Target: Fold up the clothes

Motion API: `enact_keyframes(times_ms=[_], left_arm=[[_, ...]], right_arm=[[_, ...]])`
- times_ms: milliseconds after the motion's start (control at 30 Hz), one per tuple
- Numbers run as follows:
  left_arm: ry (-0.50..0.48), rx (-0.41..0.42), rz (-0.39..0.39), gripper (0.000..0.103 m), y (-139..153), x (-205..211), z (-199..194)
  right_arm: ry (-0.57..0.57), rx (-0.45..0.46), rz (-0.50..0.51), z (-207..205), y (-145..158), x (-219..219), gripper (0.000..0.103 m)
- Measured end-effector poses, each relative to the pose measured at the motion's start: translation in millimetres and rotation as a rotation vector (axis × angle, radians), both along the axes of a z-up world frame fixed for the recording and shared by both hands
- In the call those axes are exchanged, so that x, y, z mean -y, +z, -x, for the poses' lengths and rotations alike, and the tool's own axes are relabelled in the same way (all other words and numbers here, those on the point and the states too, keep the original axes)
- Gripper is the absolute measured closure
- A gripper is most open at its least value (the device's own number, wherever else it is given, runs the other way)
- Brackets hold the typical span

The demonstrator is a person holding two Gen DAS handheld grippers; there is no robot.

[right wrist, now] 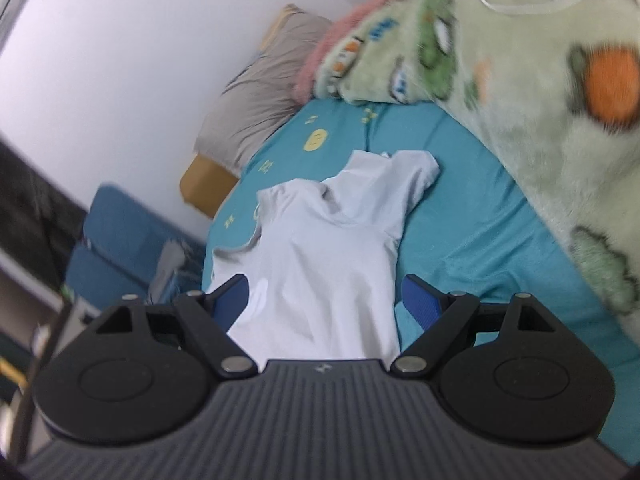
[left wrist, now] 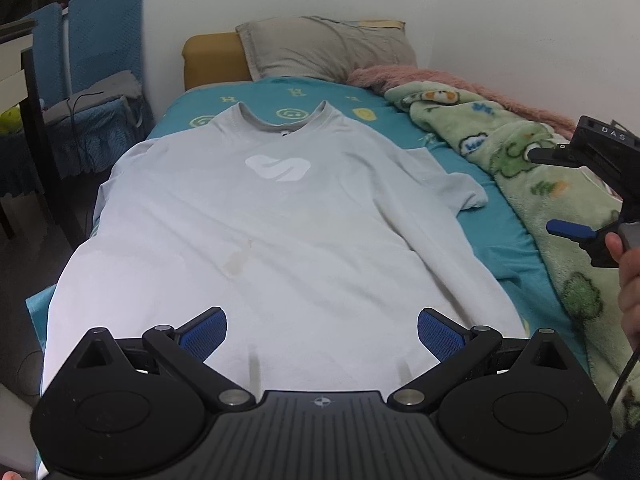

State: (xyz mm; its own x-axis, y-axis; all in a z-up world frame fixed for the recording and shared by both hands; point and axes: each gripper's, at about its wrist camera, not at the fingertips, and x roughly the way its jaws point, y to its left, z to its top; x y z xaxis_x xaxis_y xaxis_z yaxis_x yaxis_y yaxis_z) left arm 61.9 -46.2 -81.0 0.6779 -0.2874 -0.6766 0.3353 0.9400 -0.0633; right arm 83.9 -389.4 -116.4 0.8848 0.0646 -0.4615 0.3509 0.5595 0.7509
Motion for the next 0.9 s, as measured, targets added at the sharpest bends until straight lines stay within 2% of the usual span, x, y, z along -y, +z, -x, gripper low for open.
enact_keyframes(times_ms=[100,233,333,500,567,700,900], left_arm=[[0.036,-0.012,0.0,0.0,-4.2,-3.9,-5.9],[0.085,-0.035,0.006,0.0,-10.4,-10.2,-13.3],[0.114,-0.056,0.013,0.0,-16.4,-14.1,-19.5],[0.155,-0.088,0.023,0.0,-24.0,-13.5,-35.7],[0.168,-0.101,0.042,0.0,-25.6,-12.7,-42.5],[0.192,-0.119,0.08,0.0,-26.8,-12.5,-53.9],[0.206,-0.155,0.125,0.0,-31.2,-19.2,-61.0]], right_arm=[[-0.027,0.009,-0.092,-18.1,-18.4,23.5,0.017],[-0.103,0.027,-0.325,-38.1,-59.5,63.2,0.017],[-0.167,0.041,-0.43,-51.0,-87.7,83.0,0.017],[-0.204,0.046,-0.44,-80.7,-107.3,90.5,0.017],[-0.179,0.049,-0.453,-96.1,-111.4,86.8,0.017],[-0.079,-0.031,-0.449,-136.6,-123.1,71.2,0.017],[-0.122,0.054,-0.436,-170.2,-135.3,70.9,0.019]])
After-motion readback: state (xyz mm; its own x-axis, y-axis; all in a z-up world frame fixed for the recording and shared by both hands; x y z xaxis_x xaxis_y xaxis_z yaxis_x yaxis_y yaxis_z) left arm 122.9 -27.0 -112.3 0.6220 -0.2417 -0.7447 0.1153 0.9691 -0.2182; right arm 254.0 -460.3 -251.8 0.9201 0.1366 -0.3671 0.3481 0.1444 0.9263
